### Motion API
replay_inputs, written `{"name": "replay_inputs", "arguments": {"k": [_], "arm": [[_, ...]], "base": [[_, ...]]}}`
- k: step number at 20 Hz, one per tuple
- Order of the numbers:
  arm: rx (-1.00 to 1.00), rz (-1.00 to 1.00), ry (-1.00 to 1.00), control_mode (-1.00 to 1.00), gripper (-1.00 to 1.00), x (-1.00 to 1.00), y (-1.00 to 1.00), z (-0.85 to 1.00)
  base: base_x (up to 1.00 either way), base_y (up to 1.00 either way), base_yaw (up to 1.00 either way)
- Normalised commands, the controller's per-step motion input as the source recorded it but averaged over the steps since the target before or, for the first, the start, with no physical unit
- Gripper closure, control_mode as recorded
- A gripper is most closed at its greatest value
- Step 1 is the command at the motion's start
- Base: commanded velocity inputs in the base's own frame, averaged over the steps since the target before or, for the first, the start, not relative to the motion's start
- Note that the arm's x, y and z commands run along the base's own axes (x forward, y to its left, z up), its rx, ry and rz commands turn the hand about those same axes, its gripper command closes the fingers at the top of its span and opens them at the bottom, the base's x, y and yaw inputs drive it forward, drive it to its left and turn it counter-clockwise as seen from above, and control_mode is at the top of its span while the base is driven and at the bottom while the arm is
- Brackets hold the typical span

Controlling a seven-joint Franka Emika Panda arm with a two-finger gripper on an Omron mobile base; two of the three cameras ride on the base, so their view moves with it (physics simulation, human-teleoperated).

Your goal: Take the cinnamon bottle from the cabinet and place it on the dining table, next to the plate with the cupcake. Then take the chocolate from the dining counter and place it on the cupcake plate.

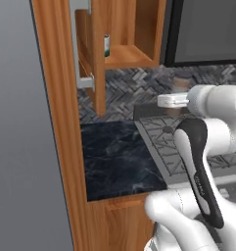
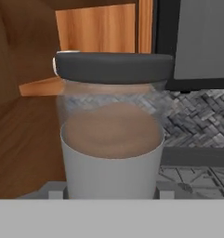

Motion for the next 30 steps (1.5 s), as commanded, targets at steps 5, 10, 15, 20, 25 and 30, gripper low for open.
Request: {"name": "replay_inputs", "arguments": {"k": [5,10,15,20,25,30], "arm": [[0.0,0.0,0.0,1.0,1.0,0.0,0.0,0.0],[0.0,0.0,0.0,1.0,1.0,0.0,0.0,0.0],[0.0,0.0,0.0,1.0,1.0,0.0,0.0,0.0],[0.0,0.0,0.0,1.0,1.0,0.0,0.0,0.0],[0.0,0.0,0.0,1.0,1.0,0.0,0.0,0.0],[0.0,0.0,0.0,1.0,1.0,0.0,0.0,0.0]], "base": [[-1.0,-0.05,-0.42],[-0.66,-0.01,-0.75],[-0.33,-0.02,-0.83],[-0.2,0.0,-0.87],[0.0,0.0,-0.94],[0.0,0.0,-0.92]]}}
